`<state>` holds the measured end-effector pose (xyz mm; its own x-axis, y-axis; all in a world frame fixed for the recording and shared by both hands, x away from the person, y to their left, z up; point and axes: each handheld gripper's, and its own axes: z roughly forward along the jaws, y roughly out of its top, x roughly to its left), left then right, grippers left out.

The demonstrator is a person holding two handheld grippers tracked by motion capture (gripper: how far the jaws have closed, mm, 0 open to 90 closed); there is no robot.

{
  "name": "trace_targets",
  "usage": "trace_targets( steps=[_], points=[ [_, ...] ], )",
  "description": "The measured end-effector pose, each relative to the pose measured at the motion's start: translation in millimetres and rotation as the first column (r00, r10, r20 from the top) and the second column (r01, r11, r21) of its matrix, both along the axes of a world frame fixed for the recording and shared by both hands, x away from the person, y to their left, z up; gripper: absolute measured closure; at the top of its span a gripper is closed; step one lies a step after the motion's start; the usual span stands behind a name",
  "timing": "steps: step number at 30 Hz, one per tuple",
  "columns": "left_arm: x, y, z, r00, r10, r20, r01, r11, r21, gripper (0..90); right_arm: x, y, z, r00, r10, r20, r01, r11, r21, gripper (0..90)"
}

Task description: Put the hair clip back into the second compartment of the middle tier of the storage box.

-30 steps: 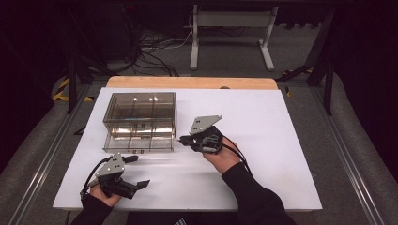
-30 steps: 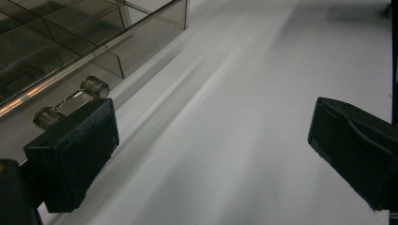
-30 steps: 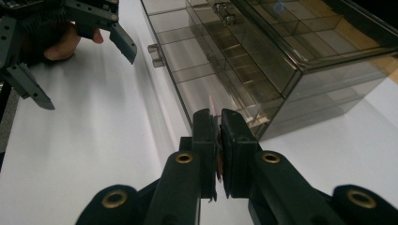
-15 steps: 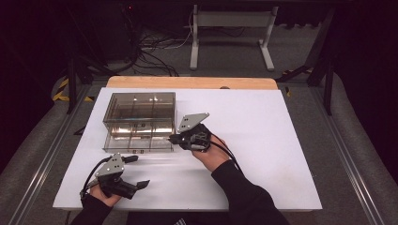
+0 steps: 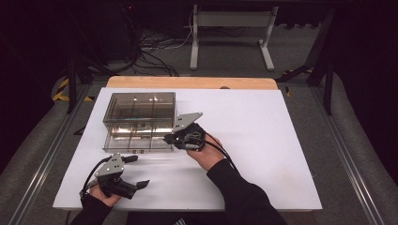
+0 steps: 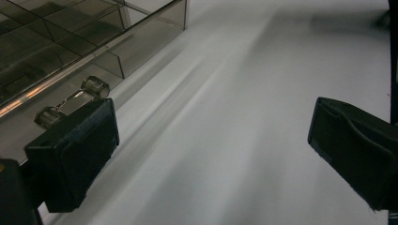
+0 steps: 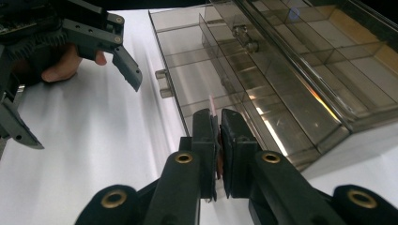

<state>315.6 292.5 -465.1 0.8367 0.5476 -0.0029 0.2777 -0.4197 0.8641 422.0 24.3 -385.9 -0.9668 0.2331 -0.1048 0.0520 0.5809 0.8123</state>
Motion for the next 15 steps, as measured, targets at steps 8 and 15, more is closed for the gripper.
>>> trace_targets(
  steps=[8,15],
  points=[
    [-0.9,0.5,-0.6,0.9999,0.010,0.002,-0.010,0.9999,0.007,3.2,3.6,18.6,-3.1,0.9997,0.025,-0.005,-0.025,1.000,-0.001,84.9],
    [-0.8,0.0,-0.6,1.0000,0.006,0.003,-0.006,1.0000,0.005,3.2,7.5,36.1,-7.0,0.9993,0.035,-0.012,-0.035,0.999,-0.007,84.9]
  ],
)
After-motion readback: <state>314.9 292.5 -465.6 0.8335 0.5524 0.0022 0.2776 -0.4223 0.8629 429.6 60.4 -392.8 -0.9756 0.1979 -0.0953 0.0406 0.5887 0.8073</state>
